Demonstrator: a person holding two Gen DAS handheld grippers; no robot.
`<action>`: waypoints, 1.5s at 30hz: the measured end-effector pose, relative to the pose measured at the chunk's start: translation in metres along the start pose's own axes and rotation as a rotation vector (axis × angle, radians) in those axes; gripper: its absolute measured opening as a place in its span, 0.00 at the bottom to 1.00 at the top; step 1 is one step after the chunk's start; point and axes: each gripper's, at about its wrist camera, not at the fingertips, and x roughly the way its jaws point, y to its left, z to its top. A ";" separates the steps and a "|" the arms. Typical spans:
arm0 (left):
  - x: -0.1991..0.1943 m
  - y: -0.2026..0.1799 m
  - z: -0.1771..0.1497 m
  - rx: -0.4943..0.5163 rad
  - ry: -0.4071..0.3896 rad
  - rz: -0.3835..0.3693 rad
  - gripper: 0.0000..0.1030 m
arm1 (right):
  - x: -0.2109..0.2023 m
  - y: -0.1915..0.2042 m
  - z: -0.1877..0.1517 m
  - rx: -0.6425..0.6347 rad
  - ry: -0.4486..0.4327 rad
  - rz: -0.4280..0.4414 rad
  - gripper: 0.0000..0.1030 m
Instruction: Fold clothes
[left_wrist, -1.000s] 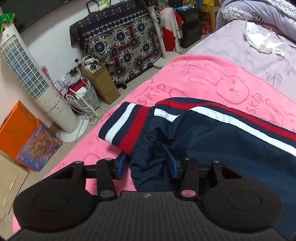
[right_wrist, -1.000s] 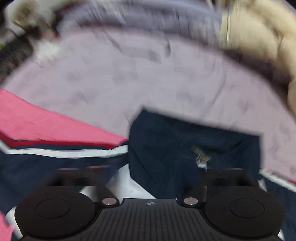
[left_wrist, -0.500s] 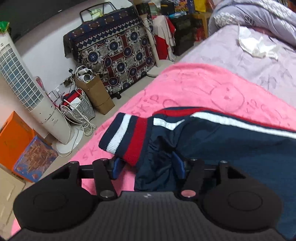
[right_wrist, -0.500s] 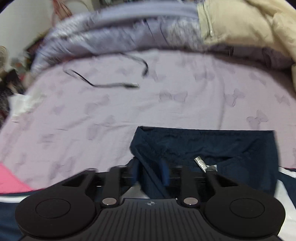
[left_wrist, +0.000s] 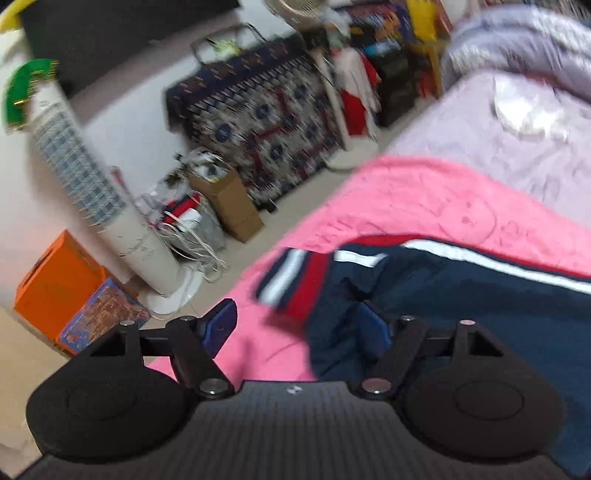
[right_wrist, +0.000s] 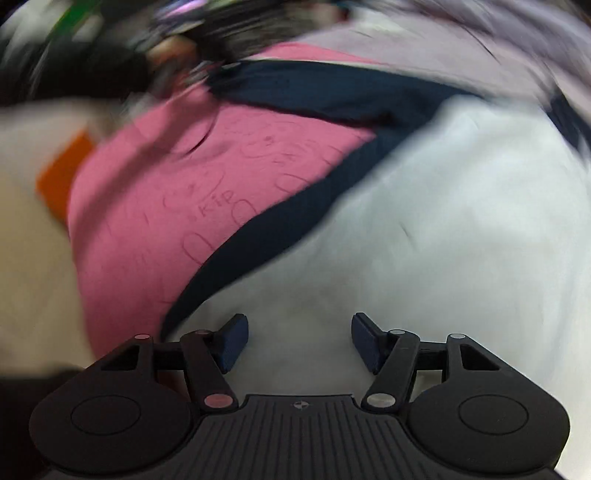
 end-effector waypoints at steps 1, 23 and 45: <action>-0.017 0.007 -0.005 -0.015 -0.024 -0.025 0.70 | -0.013 -0.009 -0.003 0.065 -0.015 -0.042 0.60; -0.223 -0.088 -0.255 0.489 0.352 -0.699 1.00 | -0.110 -0.115 -0.185 0.784 -0.067 -0.413 0.76; -0.253 -0.066 -0.215 0.494 0.543 -0.850 0.09 | -0.151 -0.100 -0.143 0.690 -0.012 -0.343 0.13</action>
